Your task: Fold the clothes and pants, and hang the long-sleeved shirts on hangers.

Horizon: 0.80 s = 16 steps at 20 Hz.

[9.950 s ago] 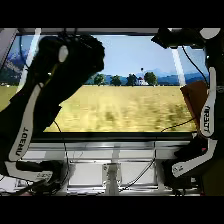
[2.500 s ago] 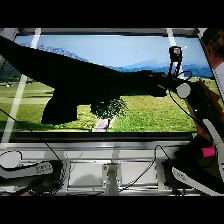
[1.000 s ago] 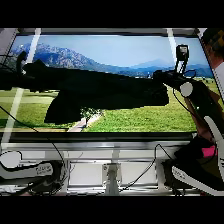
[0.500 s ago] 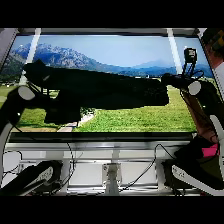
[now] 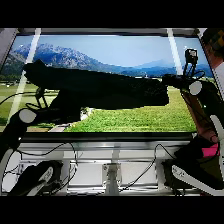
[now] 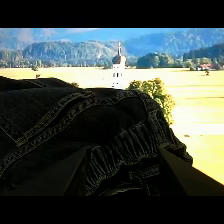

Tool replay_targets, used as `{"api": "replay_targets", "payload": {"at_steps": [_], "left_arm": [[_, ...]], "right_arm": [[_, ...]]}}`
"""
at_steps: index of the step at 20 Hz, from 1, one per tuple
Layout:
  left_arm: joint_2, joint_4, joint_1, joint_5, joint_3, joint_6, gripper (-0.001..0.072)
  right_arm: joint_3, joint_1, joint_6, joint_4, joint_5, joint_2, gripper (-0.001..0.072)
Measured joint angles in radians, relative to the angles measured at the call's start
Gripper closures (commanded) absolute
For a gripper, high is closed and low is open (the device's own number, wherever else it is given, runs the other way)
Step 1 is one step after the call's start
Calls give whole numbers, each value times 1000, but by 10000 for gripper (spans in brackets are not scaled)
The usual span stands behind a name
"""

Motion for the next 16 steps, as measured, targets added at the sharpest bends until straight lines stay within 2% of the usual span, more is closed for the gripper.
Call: {"api": "replay_targets", "payload": {"at_steps": [1, 2, 4, 6, 8, 9, 10, 11, 16], "left_arm": [[53, 66, 24, 2, -4, -42, 356], [103, 138, 53, -8, -6, -83, 264], [195, 283, 127, -56, -10, -147, 133], [252, 390, 217, -117, -14, -183, 133], [264, 422, 303, -153, -19, -174, 132], [253, 409, 346, -166, -20, -147, 127], [228, 370, 387, -175, -21, -106, 18], [197, 325, 419, -182, -22, -63, -13], [-21, 187, 501, -188, -23, 171, -12]], "right_arm": [[0, 0, 0, 0, 0, 0, 233], [0, 0, 0, 0, 0, 0, 233], [0, 0, 0, -2, 0, 0, 233], [0, 0, 0, -3, -1, 0, 233], [0, 0, 0, -3, -2, 0, 233], [0, 0, 0, -3, -2, 0, 234], [0, 0, 0, -3, -2, 0, 234], [0, 0, 0, -4, -2, 0, 233], [0, 0, 0, -4, 0, 0, 234]]}}
